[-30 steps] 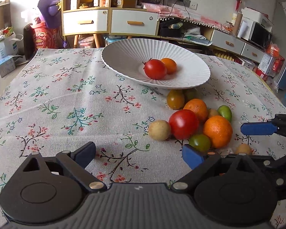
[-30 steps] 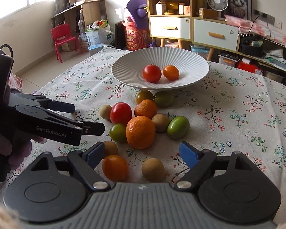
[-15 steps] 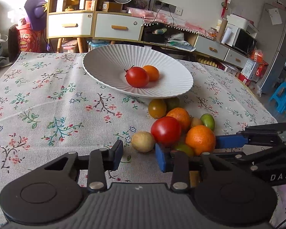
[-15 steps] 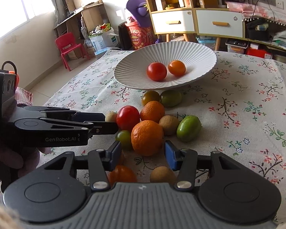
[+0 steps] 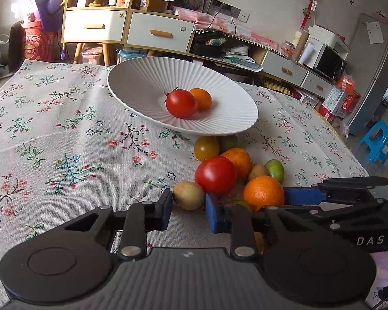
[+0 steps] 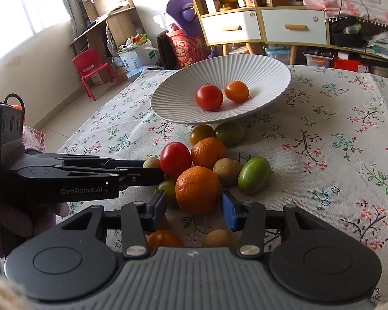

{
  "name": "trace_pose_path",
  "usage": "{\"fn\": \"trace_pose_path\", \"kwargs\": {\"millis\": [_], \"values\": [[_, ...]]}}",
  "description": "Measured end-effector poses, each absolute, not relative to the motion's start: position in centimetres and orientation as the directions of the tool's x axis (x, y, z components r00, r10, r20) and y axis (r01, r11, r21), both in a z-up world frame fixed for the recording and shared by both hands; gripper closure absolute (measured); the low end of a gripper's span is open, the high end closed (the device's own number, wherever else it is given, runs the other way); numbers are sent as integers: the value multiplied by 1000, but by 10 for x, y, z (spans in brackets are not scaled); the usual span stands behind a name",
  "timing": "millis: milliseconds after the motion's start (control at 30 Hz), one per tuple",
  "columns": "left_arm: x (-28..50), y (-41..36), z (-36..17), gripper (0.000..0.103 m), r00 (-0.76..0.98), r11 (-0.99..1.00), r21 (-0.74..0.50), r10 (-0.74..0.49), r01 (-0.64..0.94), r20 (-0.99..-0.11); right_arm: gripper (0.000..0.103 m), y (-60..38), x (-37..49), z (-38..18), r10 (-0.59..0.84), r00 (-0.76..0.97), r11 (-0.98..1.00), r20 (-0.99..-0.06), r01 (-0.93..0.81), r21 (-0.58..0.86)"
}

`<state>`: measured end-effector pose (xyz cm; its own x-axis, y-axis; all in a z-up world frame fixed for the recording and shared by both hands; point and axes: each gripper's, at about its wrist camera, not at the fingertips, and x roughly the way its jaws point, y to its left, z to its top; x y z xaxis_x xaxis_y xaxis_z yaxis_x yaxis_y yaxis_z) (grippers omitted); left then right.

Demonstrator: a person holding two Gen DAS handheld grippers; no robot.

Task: Organize fruits
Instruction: 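Grasp a brown kiwi with the left tool while the right tool grasps a mandarin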

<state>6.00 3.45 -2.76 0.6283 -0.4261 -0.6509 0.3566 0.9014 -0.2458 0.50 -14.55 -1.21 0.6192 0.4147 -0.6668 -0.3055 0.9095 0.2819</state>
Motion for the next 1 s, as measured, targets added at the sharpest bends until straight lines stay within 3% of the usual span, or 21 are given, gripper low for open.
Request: {"fn": "trace_pose_path", "kwargs": {"millis": [233,1000], "values": [[60,35,-26,83,626,903,-251,-423,348,-655,69,-146,6,-11,404,627,915,-666,-295,277],[60,34,-14,83,643,904,-248,-424,350,-638,71,-144,5,1,413,644,910,-644,-321,262]]}}
